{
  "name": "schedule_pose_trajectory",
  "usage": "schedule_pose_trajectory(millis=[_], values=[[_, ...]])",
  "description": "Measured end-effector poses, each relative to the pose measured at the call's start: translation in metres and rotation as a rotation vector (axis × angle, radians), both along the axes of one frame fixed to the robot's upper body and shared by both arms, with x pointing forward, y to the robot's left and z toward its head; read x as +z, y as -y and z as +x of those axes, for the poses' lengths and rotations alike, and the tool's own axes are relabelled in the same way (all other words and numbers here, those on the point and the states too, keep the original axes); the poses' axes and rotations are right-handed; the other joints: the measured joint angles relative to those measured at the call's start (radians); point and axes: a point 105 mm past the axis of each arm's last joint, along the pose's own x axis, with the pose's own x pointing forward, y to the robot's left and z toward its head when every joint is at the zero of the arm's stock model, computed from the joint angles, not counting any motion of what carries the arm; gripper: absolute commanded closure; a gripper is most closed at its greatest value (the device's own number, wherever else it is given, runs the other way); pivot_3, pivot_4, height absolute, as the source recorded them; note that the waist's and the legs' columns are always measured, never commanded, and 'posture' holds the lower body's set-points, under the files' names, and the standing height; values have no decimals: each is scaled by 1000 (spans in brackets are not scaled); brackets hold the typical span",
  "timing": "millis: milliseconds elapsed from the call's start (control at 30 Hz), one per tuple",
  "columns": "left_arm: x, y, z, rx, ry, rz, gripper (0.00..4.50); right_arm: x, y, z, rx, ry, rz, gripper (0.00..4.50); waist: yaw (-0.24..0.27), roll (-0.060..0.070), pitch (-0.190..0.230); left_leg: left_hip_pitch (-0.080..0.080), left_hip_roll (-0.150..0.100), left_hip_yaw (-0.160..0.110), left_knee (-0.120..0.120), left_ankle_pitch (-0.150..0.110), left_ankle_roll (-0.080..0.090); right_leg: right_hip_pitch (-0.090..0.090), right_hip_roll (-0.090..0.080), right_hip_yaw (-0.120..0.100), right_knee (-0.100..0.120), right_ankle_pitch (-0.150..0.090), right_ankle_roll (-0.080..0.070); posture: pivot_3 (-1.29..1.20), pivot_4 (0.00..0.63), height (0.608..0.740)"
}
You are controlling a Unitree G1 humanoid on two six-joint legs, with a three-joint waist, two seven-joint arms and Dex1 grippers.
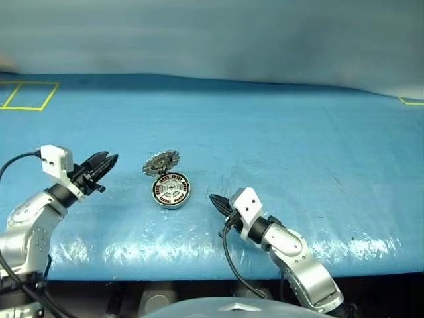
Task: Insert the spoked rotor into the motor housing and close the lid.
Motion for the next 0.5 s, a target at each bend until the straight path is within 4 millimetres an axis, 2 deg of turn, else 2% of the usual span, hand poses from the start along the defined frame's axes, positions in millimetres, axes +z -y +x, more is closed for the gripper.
schedule_pose_trajectory(millis=[67, 300, 500], values=[[4, 9, 12, -63, -17, -38, 4475, -1, 0, -2, -12, -7, 5, 4500, 0, 0, 0, 0, 0, 0, 0, 0, 0, 0, 0, 0, 0, 0, 1, 0, 150, 740], [2, 51, 37, -293, -168, -154, 4475, -3, 4, -5, -75, -14, 11, 4500, -2, 0, 0, -1, 0, -1, 0, 0, 0, 0, 1, 0, 1, 3, 5, 0, 150, 740], [-2, 79, 36, -455, -264, -185, 4475, 0, 7, -7, -113, -7, 21, 4500, -5, 0, 0, -1, 0, -1, -1, 0, 0, 0, 1, 0, 1, 3, 5, 0, 150, 740]])
